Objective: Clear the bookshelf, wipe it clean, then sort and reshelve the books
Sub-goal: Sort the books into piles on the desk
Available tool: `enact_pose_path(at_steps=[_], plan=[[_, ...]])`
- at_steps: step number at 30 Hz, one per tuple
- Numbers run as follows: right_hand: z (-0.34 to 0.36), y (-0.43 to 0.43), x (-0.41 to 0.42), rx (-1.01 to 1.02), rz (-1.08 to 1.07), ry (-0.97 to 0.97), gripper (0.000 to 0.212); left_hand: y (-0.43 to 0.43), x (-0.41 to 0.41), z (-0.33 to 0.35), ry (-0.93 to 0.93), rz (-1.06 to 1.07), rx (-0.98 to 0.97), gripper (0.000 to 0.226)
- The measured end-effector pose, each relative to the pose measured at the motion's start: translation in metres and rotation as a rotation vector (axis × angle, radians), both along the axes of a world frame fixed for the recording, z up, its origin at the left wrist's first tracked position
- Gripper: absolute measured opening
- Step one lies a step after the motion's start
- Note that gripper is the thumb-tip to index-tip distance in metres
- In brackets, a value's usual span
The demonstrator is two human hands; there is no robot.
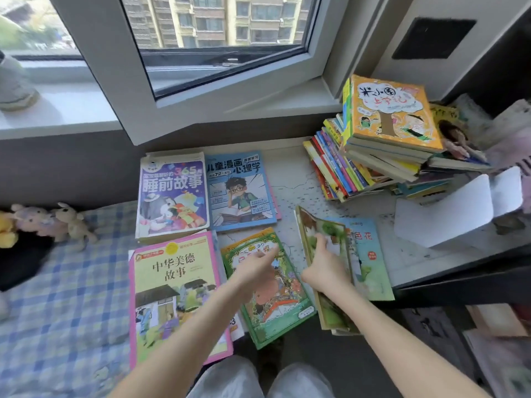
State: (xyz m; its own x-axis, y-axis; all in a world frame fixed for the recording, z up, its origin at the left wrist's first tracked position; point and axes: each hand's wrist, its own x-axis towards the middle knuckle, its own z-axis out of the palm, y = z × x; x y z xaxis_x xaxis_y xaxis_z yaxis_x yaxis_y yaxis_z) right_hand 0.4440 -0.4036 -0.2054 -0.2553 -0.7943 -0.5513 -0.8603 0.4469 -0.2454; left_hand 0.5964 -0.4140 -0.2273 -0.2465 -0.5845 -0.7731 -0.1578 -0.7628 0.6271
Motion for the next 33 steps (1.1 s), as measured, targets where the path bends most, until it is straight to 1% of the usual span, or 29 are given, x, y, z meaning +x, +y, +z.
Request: enact_pose_path(at_steps=[3, 4, 5, 6, 7, 8, 9, 10, 11, 12, 13, 14, 17, 20, 22, 23, 24, 27, 30, 31, 33], plan=[[-0.007, 0.003, 0.007, 0.018, 0.001, -0.020, 0.089, -0.012, -0.054, -0.015, 0.125, 0.021, 0.093, 0.081], [-0.005, 0.005, 0.006, 0.058, 0.025, -0.066, 0.088, -0.014, -0.064, -0.020, 0.154, 0.061, 0.144, 0.083], [-0.002, 0.009, 0.002, 0.113, 0.059, -0.143, 0.084, -0.015, -0.071, -0.026, 0.145, 0.110, 0.173, 0.075], [0.003, 0.013, -0.005, 0.169, 0.087, -0.242, 0.078, -0.014, -0.074, -0.034, 0.107, 0.155, 0.182, 0.066], [0.010, 0.017, -0.016, 0.214, 0.078, -0.346, 0.072, -0.014, -0.077, -0.045, 0.065, 0.196, 0.181, 0.066], [0.016, 0.019, -0.029, 0.213, 0.026, -0.417, 0.066, -0.012, -0.077, -0.056, 0.024, 0.225, 0.170, 0.073], [0.018, 0.018, -0.046, 0.146, -0.076, -0.417, 0.059, -0.011, -0.079, -0.068, -0.019, 0.241, 0.150, 0.079], [0.017, 0.014, -0.064, 0.036, -0.201, -0.355, 0.051, -0.010, -0.082, -0.074, -0.059, 0.251, 0.124, 0.078], [0.011, 0.007, -0.084, -0.063, -0.323, -0.244, 0.043, -0.009, -0.084, -0.081, -0.093, 0.265, 0.104, 0.071], [0.001, 0.001, -0.104, -0.113, -0.417, -0.121, 0.036, -0.009, -0.085, -0.074, -0.116, 0.282, 0.093, 0.061], [-0.012, -0.006, -0.123, -0.116, -0.477, -0.025, 0.031, -0.009, -0.085, -0.068, -0.139, 0.285, 0.084, 0.050], [-0.023, -0.012, -0.138, -0.084, -0.511, 0.027, 0.030, -0.011, -0.087, -0.062, -0.164, 0.281, 0.073, 0.042], [-0.064, -0.027, -0.172, 0.047, -0.580, 0.008, 0.043, -0.022, -0.074, -0.053, -0.236, 0.266, 0.002, 0.029], [-0.084, -0.031, -0.179, 0.140, -0.620, 0.035, 0.064, -0.038, -0.055, -0.047, -0.262, 0.274, -0.085, 0.016], [-0.089, -0.030, -0.179, 0.167, -0.641, 0.031, 0.077, -0.047, -0.044, -0.046, -0.256, 0.299, -0.088, 0.022], [-0.089, -0.029, -0.178, 0.172, -0.645, 0.010, 0.076, -0.049, -0.041, -0.049, -0.258, 0.309, -0.084, 0.025], [-0.089, -0.028, -0.177, 0.182, -0.636, -0.005, 0.069, -0.052, -0.037, -0.052, -0.269, 0.305, -0.079, 0.025], [-0.081, -0.027, -0.177, 0.146, -0.570, -0.009, 0.040, -0.054, -0.033, -0.058, -0.299, 0.247, -0.079, 0.024], [-0.047, -0.026, -0.162, -0.091, -0.495, 0.049, 0.021, -0.058, -0.035, -0.062, -0.323, 0.206, -0.071, 0.025], [-0.028, -0.022, -0.154, -0.167, -0.439, 0.112, 0.017, -0.059, -0.035, -0.063, -0.326, 0.213, -0.057, 0.021], [0.010, -0.010, -0.142, -0.300, -0.298, 0.268, 0.014, -0.059, -0.035, -0.062, -0.309, 0.231, -0.045, 0.014]])
